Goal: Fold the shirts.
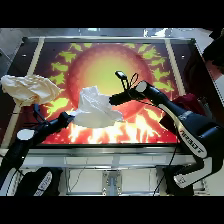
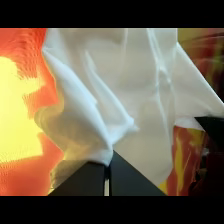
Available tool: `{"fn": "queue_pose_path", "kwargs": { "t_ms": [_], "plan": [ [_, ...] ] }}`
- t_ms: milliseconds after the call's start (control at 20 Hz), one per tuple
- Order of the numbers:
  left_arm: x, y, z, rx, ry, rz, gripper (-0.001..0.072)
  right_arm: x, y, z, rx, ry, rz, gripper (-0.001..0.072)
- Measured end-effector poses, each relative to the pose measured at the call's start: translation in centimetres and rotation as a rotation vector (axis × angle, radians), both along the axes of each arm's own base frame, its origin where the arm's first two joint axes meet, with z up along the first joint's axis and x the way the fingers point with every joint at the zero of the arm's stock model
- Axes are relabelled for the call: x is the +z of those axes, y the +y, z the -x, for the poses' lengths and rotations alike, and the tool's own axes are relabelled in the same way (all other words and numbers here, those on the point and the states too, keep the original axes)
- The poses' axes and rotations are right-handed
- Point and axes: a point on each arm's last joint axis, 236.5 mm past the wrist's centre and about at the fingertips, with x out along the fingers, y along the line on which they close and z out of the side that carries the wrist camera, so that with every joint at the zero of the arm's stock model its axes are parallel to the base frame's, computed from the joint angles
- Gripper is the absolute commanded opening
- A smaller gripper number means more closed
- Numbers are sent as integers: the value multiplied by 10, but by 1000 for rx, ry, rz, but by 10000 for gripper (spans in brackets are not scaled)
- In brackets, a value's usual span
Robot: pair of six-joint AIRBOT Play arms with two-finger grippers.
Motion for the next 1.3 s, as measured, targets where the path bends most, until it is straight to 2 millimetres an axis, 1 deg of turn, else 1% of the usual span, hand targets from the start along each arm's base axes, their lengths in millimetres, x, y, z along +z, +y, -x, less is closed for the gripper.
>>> {"fn": "queue_pose_path", "kwargs": {
  "t_ms": [50,100,150,200,300,350,450,500,550,600,650,700,750,800,850,900,1000,1050,1150,1250,1300],
  "plan": [
    [20,6,-6,12,-61,-12,12,19,-4,1,20,-29,2,12],
    [42,11,-12,22,-128,-28,12,43,-8,4,44,-65,3,12],
    [71,17,-17,33,-210,-48,12,67,-11,9,72,-101,5,12],
    [100,23,-19,41,-292,-75,12,97,-16,17,103,-145,7,12],
    [167,34,-16,62,-469,-153,12,158,-23,39,161,-238,-1,12],
    [198,39,-10,73,-552,-201,12,189,-28,52,185,-286,-5,12],
    [261,52,8,104,-713,-349,12,254,-41,85,210,-399,-24,12],
    [285,60,18,126,-771,-424,12,283,-48,100,213,-456,-29,12],
    [305,68,27,151,-816,-505,12,312,-57,117,205,-519,-36,12],
    [322,78,36,188,-842,-577,12,336,-68,132,190,-576,-32,12],
    [334,89,43,226,-852,-642,12,355,-81,144,164,-627,-17,11],
    [340,98,48,259,-846,-690,12,370,-96,156,129,-671,7,11],
    [340,106,52,279,-822,-730,12,380,-111,164,91,-703,34,11],
    [337,112,54,286,-791,-759,13,385,-126,171,54,-720,71,11],
    [329,115,54,278,-751,-778,12,387,-140,175,15,-728,110,11],
    [317,117,53,260,-697,-782,12,386,-151,176,-15,-724,142,12],
    [288,114,49,199,-578,-763,13,379,-162,175,-46,-700,183,11],
    [269,109,47,152,-508,-729,13,371,-165,172,-52,-672,204,11],
    [228,93,44,51,-378,-646,13,350,-162,159,-47,-609,235,11],
    [185,79,43,-41,-262,-567,13,318,-153,142,-24,-512,266,11],
    [161,74,44,-75,-202,-532,13,298,-149,133,-10,-458,285,11]
  ]
}}
